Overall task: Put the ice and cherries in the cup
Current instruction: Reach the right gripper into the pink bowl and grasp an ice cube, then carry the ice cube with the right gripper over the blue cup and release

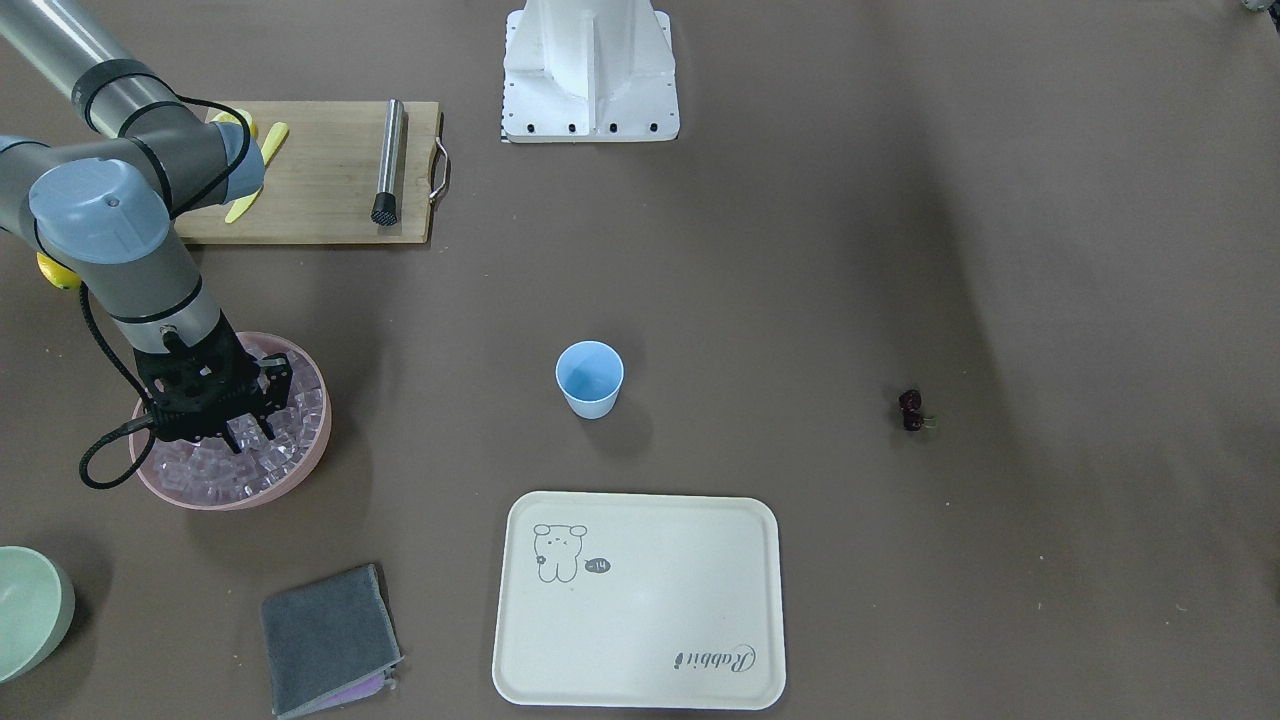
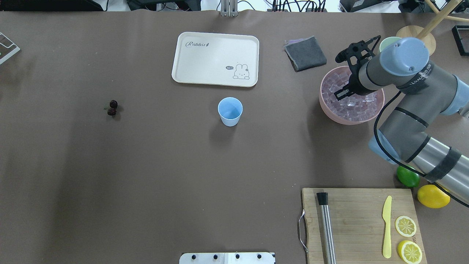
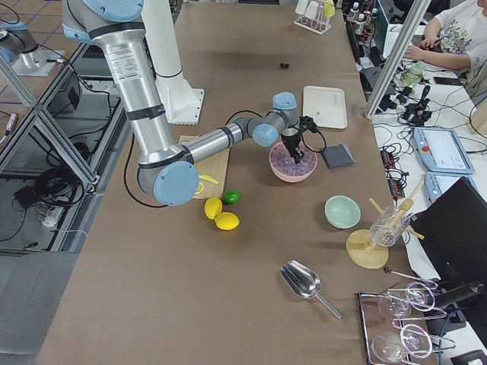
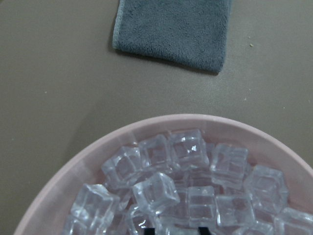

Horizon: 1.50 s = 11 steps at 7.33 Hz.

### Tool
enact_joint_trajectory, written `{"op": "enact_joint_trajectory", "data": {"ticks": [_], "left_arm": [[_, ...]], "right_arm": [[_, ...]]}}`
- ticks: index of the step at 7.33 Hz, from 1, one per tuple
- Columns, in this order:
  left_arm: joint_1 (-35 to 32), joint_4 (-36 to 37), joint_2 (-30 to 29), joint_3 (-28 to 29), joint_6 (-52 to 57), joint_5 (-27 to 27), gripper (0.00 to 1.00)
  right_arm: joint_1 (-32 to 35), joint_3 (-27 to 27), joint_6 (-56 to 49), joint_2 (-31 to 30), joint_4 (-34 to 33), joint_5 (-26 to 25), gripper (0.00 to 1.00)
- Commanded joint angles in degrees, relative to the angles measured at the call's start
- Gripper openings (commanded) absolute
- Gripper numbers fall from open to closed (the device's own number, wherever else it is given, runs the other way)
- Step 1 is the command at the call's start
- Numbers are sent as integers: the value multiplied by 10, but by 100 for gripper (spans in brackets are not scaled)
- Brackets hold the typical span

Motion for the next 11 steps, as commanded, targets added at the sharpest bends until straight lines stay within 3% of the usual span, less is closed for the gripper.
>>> {"op": "enact_joint_trajectory", "data": {"ticks": [1,2,3,4,6,7,8,11], "left_arm": [[0,0,1,-1,0,0,98],[0,0,0,-1,0,0,98],[0,0,-1,-1,0,0,98],[1,0,-1,0,1,0,98],[3,-1,-2,-3,3,0,98],[3,-1,-2,-5,3,0,98],[3,-1,-5,-4,4,0,98],[4,0,-7,-1,2,0,98]], "right_arm": [[9,32,3,-13,-6,5,0],[13,57,25,-2,-52,39,0],[10,69,85,52,-91,46,0],[-33,74,157,114,-139,44,0],[-123,62,304,232,-177,-1,0],[-154,20,324,285,-191,-41,0],[-166,-23,330,302,-187,-58,0],[-165,-53,314,301,-186,-66,0]]}}
